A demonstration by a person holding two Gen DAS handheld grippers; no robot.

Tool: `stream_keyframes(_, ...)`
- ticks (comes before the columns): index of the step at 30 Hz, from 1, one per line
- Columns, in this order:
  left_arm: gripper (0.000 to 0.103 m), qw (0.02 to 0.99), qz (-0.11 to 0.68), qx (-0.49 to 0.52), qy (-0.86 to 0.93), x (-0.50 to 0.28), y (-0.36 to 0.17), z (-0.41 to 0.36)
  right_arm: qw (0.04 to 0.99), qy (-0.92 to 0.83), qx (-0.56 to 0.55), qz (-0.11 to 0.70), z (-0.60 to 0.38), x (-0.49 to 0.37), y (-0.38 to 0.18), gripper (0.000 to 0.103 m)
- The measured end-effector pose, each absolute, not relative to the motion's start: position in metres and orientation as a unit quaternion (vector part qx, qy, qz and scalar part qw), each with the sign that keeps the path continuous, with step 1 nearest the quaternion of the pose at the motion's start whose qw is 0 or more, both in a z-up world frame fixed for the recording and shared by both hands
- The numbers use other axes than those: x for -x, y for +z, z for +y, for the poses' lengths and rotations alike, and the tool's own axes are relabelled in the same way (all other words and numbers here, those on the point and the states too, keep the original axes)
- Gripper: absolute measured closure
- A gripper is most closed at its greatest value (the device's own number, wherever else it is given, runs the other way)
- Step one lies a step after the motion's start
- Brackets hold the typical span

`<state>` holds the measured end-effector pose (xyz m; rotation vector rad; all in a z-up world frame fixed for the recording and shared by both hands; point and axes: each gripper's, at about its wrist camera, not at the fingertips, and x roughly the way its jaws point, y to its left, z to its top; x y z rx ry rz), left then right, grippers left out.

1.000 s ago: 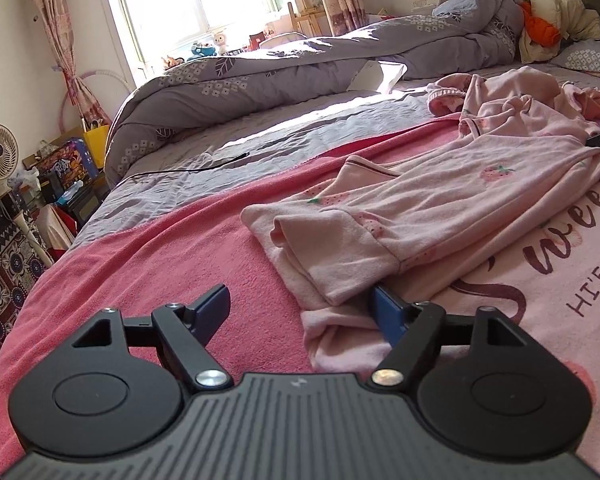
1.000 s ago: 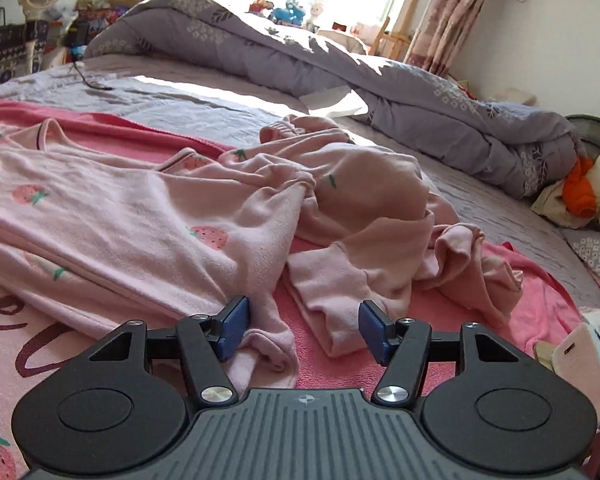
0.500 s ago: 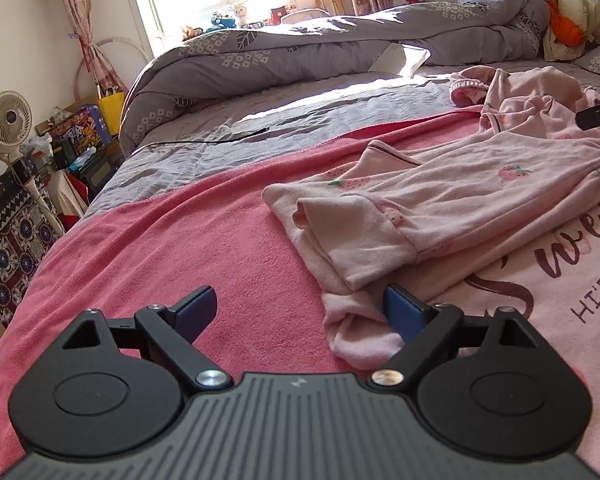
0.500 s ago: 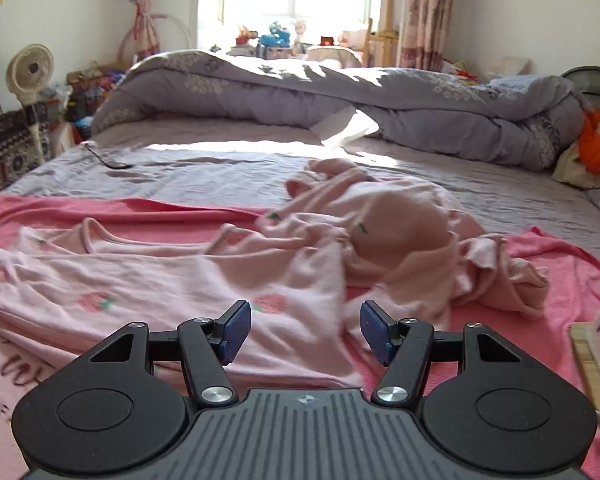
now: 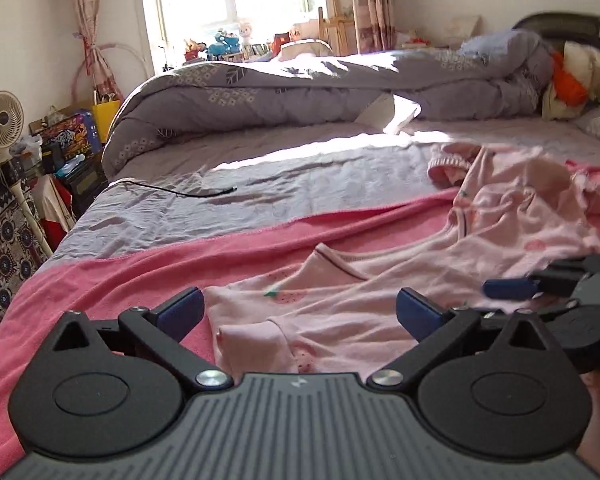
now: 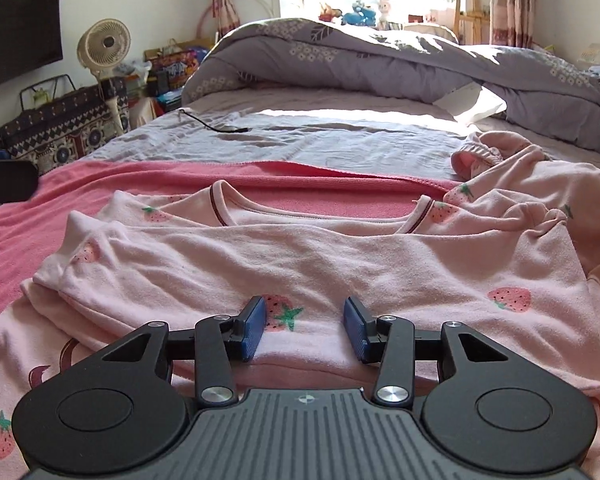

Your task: Fold clothes

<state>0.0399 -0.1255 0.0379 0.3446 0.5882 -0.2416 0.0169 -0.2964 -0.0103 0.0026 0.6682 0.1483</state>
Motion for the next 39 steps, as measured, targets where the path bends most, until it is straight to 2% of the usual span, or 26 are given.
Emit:
stream_keyframes(2, 0.000, 0.928, 0.274, -0.231, -0.100, -0.043, 0.003, -0.128, 0.942, 0.064, 0.028, 0.327, -0.306, -0.013, -0.008, 0.056)
stream_keyframes(3, 0.000, 0.930, 0.261, -0.239, -0.100, -0.041, -0.009, -0.120, 0.944, 0.044, 0.044, 0.324, -0.318, -0.010, -0.009, 0.051)
stream_keyframes(5, 0.000, 0.936, 0.287, -0.181, -0.095, -0.046, -0.002, -0.096, 0.945, -0.004, 0.042, 0.324, -0.355, -0.005, -0.012, 0.048)
stream_keyframes(7, 0.000, 0.938, 0.303, -0.137, -0.098, -0.049, -0.003, -0.075, 0.944, -0.046, -0.003, 0.326, -0.400, -0.002, -0.012, 0.051)
stream_keyframes(9, 0.000, 0.936, 0.315, -0.112, -0.106, -0.052, -0.002, -0.068, 0.939, -0.109, -0.020, 0.325, -0.429, 0.002, -0.011, 0.035)
stream_keyframes(12, 0.000, 0.937, 0.311, -0.119, -0.103, -0.050, -0.003, -0.071, 0.927, -0.157, -0.075, 0.331, -0.467, 0.008, -0.013, 0.040)
stream_keyframes(15, 0.000, 0.938, 0.308, -0.121, -0.101, -0.050, -0.003, -0.072, 0.932, -0.173, -0.059, 0.311, -0.463, 0.013, -0.007, 0.044)
stream_keyframes(18, 0.000, 0.938, 0.309, -0.117, -0.101, -0.052, -0.003, -0.072, 0.953, -0.115, -0.065, 0.273, -0.436, 0.010, 0.007, 0.044)
stream_keyframes(25, 0.000, 0.939, 0.309, -0.107, -0.104, -0.053, -0.003, -0.070, 0.954, 0.028, 0.047, 0.294, -0.314, -0.044, -0.006, 0.045)
stream_keyframes(26, 0.000, 0.939, 0.309, -0.105, -0.105, -0.053, -0.003, -0.069, 0.950, 0.016, 0.063, 0.307, -0.308, -0.053, -0.012, 0.044)
stream_keyframes(28, 0.000, 0.939, 0.312, -0.097, -0.107, -0.054, -0.004, -0.067, 0.946, -0.027, 0.028, 0.321, -0.324, -0.066, -0.013, 0.036)
stream_keyframes(31, 0.000, 0.938, 0.316, -0.084, -0.113, -0.056, -0.004, -0.063, 0.935, -0.151, 0.018, 0.321, -0.366, -0.085, -0.021, 0.037)
stream_keyframes(33, 0.000, 0.938, 0.317, -0.079, -0.114, -0.056, -0.004, -0.062, 0.926, -0.181, -0.058, 0.327, -0.406, -0.091, -0.022, 0.035)
stream_keyframes(35, 0.000, 0.938, 0.317, -0.079, -0.114, -0.056, -0.005, -0.063, 0.925, -0.179, -0.085, 0.324, -0.425, -0.088, -0.018, 0.033)
stream_keyframes(39, 0.000, 0.938, 0.317, -0.078, -0.113, -0.056, -0.005, -0.063, 0.950, -0.124, -0.042, 0.283, -0.407, -0.049, 0.001, 0.030)
